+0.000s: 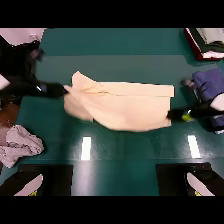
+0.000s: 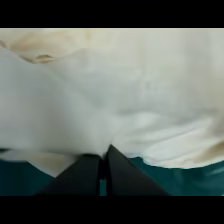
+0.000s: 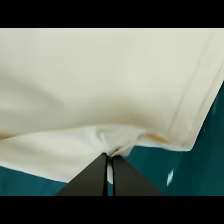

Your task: Fold the shirts.

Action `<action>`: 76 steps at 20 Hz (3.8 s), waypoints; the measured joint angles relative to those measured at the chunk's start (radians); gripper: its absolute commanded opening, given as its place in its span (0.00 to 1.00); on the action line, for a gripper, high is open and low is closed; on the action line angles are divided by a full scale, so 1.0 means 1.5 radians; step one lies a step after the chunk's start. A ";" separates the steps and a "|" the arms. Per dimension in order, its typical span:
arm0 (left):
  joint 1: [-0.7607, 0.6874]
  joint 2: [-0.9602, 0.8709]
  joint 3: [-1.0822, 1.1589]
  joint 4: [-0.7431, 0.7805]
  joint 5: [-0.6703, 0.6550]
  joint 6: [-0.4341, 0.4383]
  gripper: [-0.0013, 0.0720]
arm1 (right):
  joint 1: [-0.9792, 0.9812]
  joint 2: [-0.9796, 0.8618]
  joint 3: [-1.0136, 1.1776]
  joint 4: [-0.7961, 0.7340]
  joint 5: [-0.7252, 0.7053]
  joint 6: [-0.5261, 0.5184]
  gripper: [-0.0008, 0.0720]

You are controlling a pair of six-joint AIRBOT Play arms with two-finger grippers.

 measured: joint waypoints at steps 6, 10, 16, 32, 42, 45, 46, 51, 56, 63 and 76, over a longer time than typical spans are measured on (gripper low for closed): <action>0.000 0.026 0.384 -0.002 -0.007 0.000 0.05 | 0.006 0.105 0.294 0.000 -0.152 0.007 0.03; 0.000 0.036 0.605 -0.004 -0.002 -0.004 0.05 | 0.006 0.148 0.450 -0.024 -0.187 0.007 0.03; 0.000 0.081 0.700 -0.025 0.020 -0.027 0.05 | 0.006 0.130 0.647 -0.135 -0.091 0.039 0.03; 0.000 -0.220 0.351 0.027 -0.078 -0.036 0.05 | 0.006 -0.327 0.548 -0.255 0.190 0.067 0.03; 0.037 -0.391 0.361 0.041 -0.077 -0.067 0.74 | -0.014 -0.408 0.482 -0.218 0.004 0.093 0.77; 0.074 -0.377 0.357 0.113 -0.149 -0.077 0.74 | -0.036 -0.381 0.493 -0.172 0.005 0.092 0.77; 0.086 -0.365 0.341 0.142 -0.166 -0.079 0.74 | -0.041 -0.370 0.493 -0.160 0.012 0.087 0.77; 0.123 -0.246 0.125 0.191 -0.144 -0.085 0.74 | -0.045 -0.293 0.444 -0.127 0.030 0.065 0.77; 0.131 -0.162 -0.106 0.143 -0.041 -0.088 0.74 | -0.042 -0.208 0.343 -0.118 0.007 0.060 0.77; 0.133 -0.148 -0.213 0.083 0.063 -0.094 0.74 | -0.042 -0.148 0.276 -0.115 -0.010 0.058 0.77; 0.133 -0.178 -0.214 0.056 0.100 -0.113 0.05 | -0.042 -0.135 0.249 -0.115 0.072 0.053 0.77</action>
